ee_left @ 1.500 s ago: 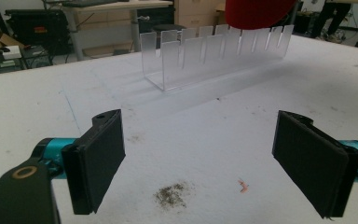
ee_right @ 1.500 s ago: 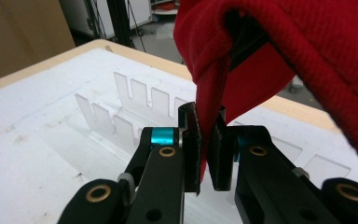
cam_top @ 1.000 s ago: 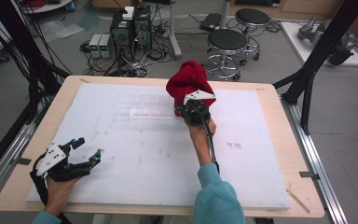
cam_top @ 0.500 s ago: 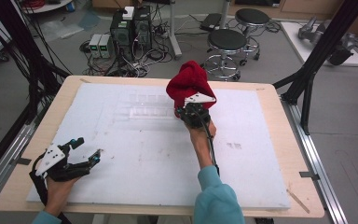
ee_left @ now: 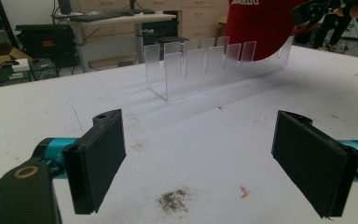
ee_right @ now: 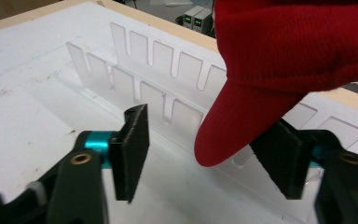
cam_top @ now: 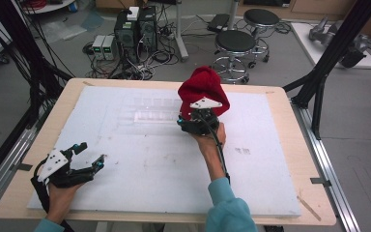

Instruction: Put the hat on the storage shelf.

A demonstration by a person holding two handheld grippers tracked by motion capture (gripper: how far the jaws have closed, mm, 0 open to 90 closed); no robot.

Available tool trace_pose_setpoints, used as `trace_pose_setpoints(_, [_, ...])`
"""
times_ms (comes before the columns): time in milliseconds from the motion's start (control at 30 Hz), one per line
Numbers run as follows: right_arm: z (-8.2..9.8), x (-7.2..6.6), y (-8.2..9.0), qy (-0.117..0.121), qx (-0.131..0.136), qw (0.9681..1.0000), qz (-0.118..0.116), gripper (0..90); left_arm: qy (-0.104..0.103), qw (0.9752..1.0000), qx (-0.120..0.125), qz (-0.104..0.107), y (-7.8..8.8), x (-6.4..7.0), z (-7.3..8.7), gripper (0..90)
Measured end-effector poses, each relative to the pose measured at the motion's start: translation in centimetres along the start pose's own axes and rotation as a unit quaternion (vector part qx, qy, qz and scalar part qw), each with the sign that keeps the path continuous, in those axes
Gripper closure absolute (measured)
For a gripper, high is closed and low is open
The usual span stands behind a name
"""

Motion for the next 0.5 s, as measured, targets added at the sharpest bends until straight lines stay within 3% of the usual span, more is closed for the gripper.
trace_pose_setpoints(200, [-0.6,-0.3,1.4,0.007,0.006,1.0000,-0.002,21.5,0.001,1.0000,-0.002,0.000,-0.1,0.0,0.0,17.6])
trace_pose_setpoints(367, [-0.5,-0.5,3.2,0.012,0.030,0.9995,-0.003,21.5,0.002,1.0000,-0.002,0.000,-0.1,0.0,0.0,17.5])
trace_pose_setpoints(500, [-0.8,-0.8,5.8,0.017,0.043,0.9989,-0.005,20.2,0.003,1.0000,0.003,0.000,0.1,-0.1,0.0,17.4])
Point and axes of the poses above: each handheld gripper's, and its own axes: y roughly backward along the jaws, z roughly out of its underside, x roughly to its right, the point moved 3 cm from there along -y, roughly forward along the jaws, and after that the axes turned 13 degrees about x, right-handed, at the moved point
